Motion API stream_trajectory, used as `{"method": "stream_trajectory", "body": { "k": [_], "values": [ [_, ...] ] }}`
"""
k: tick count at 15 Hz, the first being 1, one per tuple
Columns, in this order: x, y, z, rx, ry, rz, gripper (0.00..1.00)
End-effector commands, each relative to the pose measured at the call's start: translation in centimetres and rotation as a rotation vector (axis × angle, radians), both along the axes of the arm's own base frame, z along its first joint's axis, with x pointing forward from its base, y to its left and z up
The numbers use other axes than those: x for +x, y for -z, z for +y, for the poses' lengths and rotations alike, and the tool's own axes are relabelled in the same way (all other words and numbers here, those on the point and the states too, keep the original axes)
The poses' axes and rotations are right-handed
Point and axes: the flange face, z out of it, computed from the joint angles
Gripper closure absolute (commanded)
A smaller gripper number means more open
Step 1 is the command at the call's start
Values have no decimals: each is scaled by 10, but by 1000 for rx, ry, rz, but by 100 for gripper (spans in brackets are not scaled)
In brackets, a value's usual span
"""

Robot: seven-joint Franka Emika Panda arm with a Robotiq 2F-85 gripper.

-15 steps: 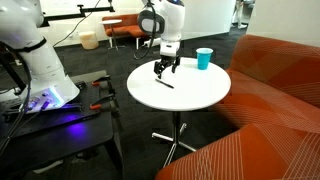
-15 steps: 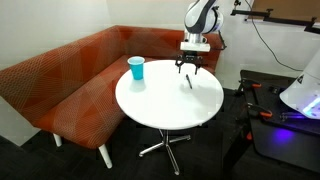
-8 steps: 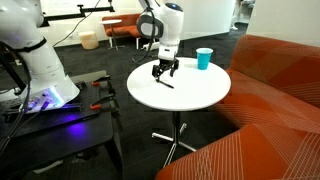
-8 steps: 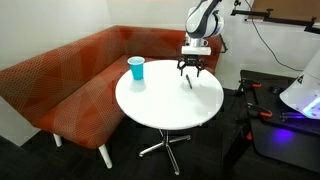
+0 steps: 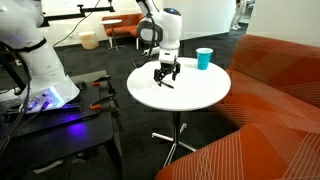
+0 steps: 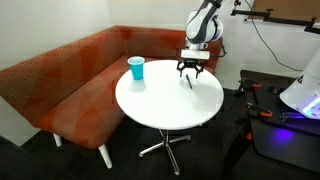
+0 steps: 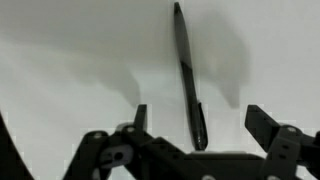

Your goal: Put the pen in the blue cup

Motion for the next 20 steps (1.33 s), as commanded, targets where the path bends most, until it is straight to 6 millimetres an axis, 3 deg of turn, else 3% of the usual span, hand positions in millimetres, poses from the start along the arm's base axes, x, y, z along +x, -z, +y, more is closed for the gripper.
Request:
{"method": "stream_trajectory", "body": {
  "k": [1,4,7,8,15,16,20],
  "values": [
    [1,5,6,-52,18,-19,0],
    [2,8,10,-67,12,-27,0],
    [3,9,16,-74,8,-29,34],
    [4,8,17,-74,4,-33,40],
    [2,6,24,-69,-10,-33,31],
    [1,5,25,-67,-13,-32,49],
    [-1,0,30,-69,-20,-35,80]
  ]
}}
